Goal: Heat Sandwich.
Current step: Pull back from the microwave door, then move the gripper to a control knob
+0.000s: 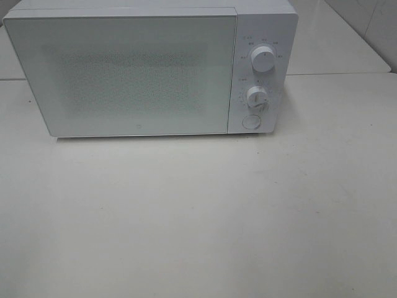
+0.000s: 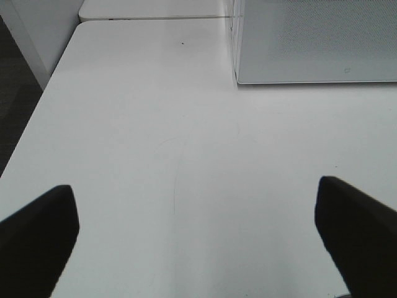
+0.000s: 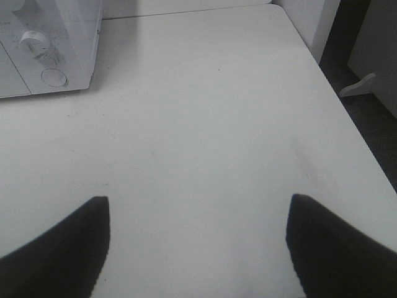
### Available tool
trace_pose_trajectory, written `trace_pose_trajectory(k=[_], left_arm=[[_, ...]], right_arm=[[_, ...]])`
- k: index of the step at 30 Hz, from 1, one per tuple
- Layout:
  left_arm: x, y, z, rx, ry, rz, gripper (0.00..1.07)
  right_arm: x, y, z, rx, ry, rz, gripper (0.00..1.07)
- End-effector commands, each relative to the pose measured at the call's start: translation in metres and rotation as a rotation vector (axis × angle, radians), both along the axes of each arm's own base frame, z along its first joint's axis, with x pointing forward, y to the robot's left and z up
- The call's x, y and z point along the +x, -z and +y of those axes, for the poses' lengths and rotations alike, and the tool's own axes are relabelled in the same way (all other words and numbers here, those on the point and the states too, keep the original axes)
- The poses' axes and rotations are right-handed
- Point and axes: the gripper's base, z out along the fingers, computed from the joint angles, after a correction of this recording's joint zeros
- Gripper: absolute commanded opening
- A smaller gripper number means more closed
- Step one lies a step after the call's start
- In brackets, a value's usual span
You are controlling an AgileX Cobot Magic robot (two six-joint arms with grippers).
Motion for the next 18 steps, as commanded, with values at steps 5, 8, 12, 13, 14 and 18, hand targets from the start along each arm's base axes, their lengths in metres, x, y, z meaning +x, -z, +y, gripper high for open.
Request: trace_pose_trajectory(k=[5,8,12,13,14,18], left_arm=[[-0.003,0.0,-0.001,-0.013,0.002,-0.034,0.98],[-0.003,0.0,-0.001,-0.013,0.002,-0.034,0.98],[-0.003,0.0,-0.001,-0.013,0.002,-0.034,0.98],[-0.003,0.0,-0.001,-0.013,0.002,-0.034,0.98],[-0.003,0.0,-0.001,-0.013,0.002,-0.034,0.98],[-0.003,0.0,-0.001,-0.013,0.002,-0.034,0.98]], right_arm=[[-0.004,-0.006,-0.001,-0.031,0.0,-0.074,0.79],[-0.003,-0.01,-0.002,-0.041,0.003,-0.102,0.81],[0.007,-0.013,-0.001,-0.044,0.0,-0.067,0.81],[0.007,-0.013,-0.001,-0.044,0.0,-0.067,0.81],[0.01,-0.014,-0.001,-0.045,-0.002,-0.06,0.81],[0.025,-0.019,0.0,-0.046,-0.013,-0.06,0.8]])
